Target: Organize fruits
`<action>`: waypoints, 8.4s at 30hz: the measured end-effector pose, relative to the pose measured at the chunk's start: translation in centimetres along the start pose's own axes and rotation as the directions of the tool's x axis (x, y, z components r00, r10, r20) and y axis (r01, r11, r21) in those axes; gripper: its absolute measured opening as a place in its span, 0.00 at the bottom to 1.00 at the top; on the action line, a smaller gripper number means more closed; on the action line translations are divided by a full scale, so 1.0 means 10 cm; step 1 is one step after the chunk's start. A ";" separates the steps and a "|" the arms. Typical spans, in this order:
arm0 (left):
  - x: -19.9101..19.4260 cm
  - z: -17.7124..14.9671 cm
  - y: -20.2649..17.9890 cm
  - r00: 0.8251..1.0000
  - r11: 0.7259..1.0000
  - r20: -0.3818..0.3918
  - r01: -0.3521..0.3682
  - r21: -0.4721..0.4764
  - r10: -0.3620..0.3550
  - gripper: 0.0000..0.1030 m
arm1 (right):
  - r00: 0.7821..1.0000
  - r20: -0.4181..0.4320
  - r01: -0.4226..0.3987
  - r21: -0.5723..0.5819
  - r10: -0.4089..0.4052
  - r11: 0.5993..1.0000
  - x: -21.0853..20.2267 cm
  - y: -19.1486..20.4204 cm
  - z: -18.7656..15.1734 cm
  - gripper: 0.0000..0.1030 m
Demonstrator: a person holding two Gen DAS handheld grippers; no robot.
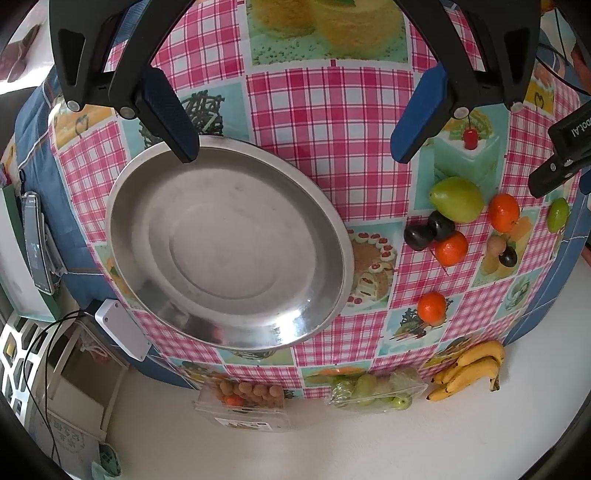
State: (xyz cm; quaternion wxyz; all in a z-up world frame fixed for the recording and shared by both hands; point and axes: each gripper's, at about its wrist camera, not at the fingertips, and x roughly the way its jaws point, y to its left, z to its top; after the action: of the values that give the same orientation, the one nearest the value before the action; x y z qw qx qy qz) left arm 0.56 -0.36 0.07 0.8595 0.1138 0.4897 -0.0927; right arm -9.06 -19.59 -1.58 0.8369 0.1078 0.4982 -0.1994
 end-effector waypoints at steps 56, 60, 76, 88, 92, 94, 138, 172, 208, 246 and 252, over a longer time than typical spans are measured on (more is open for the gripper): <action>0.00 0.00 -0.03 1.000 1.000 0.002 0.013 0.010 -0.013 1.00 | 1.000 -0.014 0.021 0.000 -0.021 1.000 0.04 -0.02 0.00 1.00; 0.00 0.03 0.00 0.999 0.999 0.002 0.038 -0.012 -0.038 1.00 | 1.000 -0.012 0.021 -0.002 -0.021 1.000 0.03 -0.02 0.00 1.00; 0.06 0.26 0.39 0.988 0.969 0.070 0.152 -0.193 -0.141 1.00 | 0.970 0.103 -0.225 0.024 0.222 0.974 -0.22 0.19 0.23 1.00; 0.43 0.36 0.45 0.980 0.954 -0.108 0.132 -0.268 -0.166 1.00 | 0.966 -0.022 -0.256 0.045 0.258 0.966 0.00 0.57 0.33 1.00; 0.56 0.37 0.43 0.971 0.949 -0.139 0.150 -0.277 -0.194 1.00 | 0.965 -0.050 -0.254 0.062 0.257 0.965 0.08 0.66 0.35 1.00; 0.63 0.38 0.42 0.966 0.949 -0.159 0.157 -0.272 -0.205 1.00 | 0.965 -0.064 -0.251 0.067 0.255 0.966 0.12 0.71 0.37 1.00; 0.93 0.43 0.26 0.917 0.925 -0.217 0.276 -0.259 -0.335 0.51 | 0.941 -0.180 -0.271 0.100 0.285 0.957 0.57 1.04 0.37 0.56; 0.56 0.45 0.35 0.926 0.915 -0.158 0.292 -0.278 -0.344 0.41 | 0.934 -0.153 -0.305 0.127 0.322 0.944 0.40 0.96 0.39 0.56; 0.13 0.71 -0.35 0.933 0.934 -0.099 0.333 -0.132 -0.347 0.41 | 0.985 -0.006 -0.165 0.294 0.174 0.942 -0.01 -0.07 0.62 0.56; 0.41 0.91 -1.94 0.910 0.898 -0.125 0.411 0.156 -0.395 0.41 | 0.998 -0.050 -0.004 0.503 0.034 0.864 0.45 -1.38 0.70 0.56; 0.47 0.90 -1.98 0.910 0.897 -0.132 0.412 0.159 -0.394 0.41 | 0.997 -0.066 0.006 0.489 0.031 0.872 0.55 -1.31 0.69 0.56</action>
State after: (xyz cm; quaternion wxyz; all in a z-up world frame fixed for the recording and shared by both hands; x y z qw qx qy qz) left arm 4.93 -22.14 -1.66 0.7828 0.0928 0.5329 -0.3077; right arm -7.09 -35.22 -2.86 0.7653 0.3262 0.4606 -0.3096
